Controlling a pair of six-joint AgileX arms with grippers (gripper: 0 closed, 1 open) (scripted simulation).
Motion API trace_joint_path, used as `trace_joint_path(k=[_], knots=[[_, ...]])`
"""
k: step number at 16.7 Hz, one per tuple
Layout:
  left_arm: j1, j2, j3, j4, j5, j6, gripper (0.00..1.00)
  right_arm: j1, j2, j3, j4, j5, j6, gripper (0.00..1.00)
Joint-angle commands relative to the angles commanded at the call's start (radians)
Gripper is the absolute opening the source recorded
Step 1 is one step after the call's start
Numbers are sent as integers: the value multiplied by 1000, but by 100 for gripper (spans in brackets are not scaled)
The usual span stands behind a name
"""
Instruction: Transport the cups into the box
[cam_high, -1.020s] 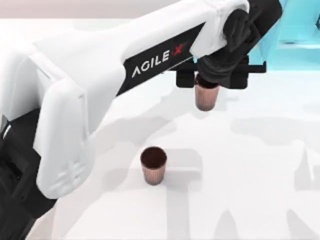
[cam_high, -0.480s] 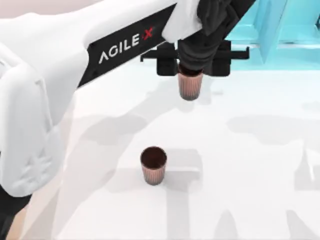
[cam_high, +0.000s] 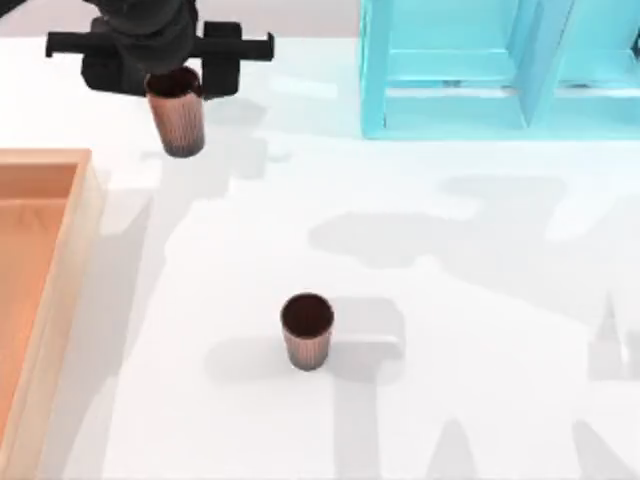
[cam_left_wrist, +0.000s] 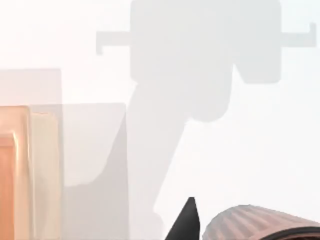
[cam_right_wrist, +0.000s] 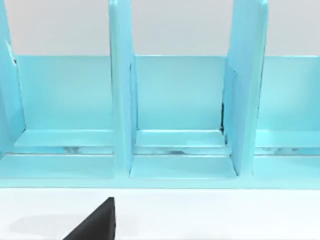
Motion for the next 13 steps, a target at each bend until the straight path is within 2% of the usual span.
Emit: trace_joint_path(k=[7,10,13], knots=[[674,-565,-527,-12,238,553,0,0,0,0,0,0,0,100],[856,-781,-734,-9,325,719,0,0,0,0,0,0,0,100],[953,-916,-867,-5,387,822,0,0,0,0,0,0,0,100]])
